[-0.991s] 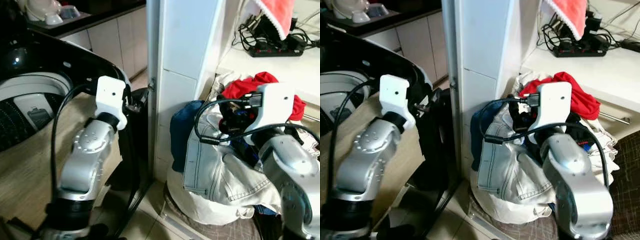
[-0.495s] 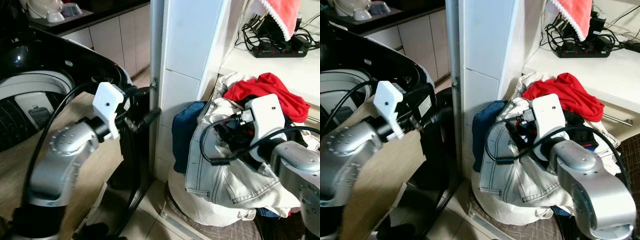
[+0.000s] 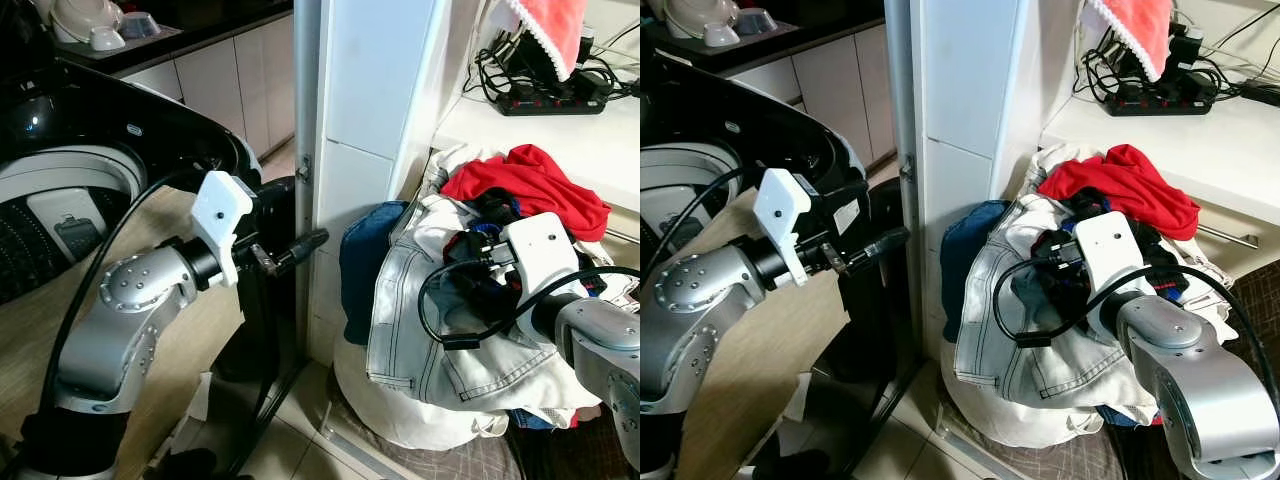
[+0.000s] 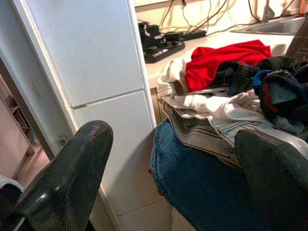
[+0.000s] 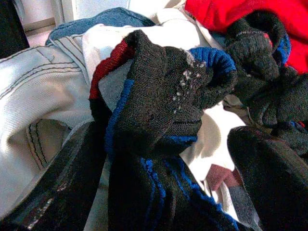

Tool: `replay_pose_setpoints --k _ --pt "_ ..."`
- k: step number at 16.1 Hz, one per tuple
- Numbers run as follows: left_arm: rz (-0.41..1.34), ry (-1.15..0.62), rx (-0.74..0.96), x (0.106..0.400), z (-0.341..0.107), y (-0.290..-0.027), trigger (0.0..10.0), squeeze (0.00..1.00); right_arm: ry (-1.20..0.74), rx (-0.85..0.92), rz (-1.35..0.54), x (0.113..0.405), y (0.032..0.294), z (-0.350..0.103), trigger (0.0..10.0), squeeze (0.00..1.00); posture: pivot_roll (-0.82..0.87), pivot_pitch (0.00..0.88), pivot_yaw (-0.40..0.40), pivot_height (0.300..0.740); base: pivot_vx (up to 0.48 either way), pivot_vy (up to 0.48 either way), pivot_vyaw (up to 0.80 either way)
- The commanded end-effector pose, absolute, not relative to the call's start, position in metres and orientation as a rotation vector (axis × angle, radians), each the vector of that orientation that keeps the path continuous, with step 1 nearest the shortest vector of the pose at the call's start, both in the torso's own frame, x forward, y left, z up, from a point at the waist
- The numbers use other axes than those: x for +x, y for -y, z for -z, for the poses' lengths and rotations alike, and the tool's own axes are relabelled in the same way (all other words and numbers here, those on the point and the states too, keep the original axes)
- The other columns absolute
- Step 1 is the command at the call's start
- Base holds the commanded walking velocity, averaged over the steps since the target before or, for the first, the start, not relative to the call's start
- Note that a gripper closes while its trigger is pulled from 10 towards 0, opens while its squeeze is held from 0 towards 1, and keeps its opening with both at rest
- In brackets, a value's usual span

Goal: Clothes washing

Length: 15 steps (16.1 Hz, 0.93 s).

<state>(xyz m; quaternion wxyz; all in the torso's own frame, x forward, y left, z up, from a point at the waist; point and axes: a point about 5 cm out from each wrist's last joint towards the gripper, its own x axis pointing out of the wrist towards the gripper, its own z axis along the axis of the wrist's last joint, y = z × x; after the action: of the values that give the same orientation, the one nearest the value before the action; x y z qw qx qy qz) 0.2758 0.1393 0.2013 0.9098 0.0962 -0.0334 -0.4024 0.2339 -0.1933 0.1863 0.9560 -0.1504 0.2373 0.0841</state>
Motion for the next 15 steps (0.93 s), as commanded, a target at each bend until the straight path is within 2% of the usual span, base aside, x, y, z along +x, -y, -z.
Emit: replay_pose_setpoints --k 1,15 --pt "0.832 0.065 0.2 0.2747 -0.2008 -0.1375 10.0 0.0 -0.486 -0.306 -0.179 0.2353 0.1941 -0.1854 0.0 0.0 -0.11 0.0 -0.02 0.74 0.0 0.0 0.0" --pt "0.858 0.058 0.183 0.2716 -0.1999 -0.1329 10.0 0.0 -0.489 -0.28 -0.193 0.2351 0.1932 -0.1806 0.0 0.0 -0.11 0.001 -0.023 0.74 0.0 0.0 0.0"
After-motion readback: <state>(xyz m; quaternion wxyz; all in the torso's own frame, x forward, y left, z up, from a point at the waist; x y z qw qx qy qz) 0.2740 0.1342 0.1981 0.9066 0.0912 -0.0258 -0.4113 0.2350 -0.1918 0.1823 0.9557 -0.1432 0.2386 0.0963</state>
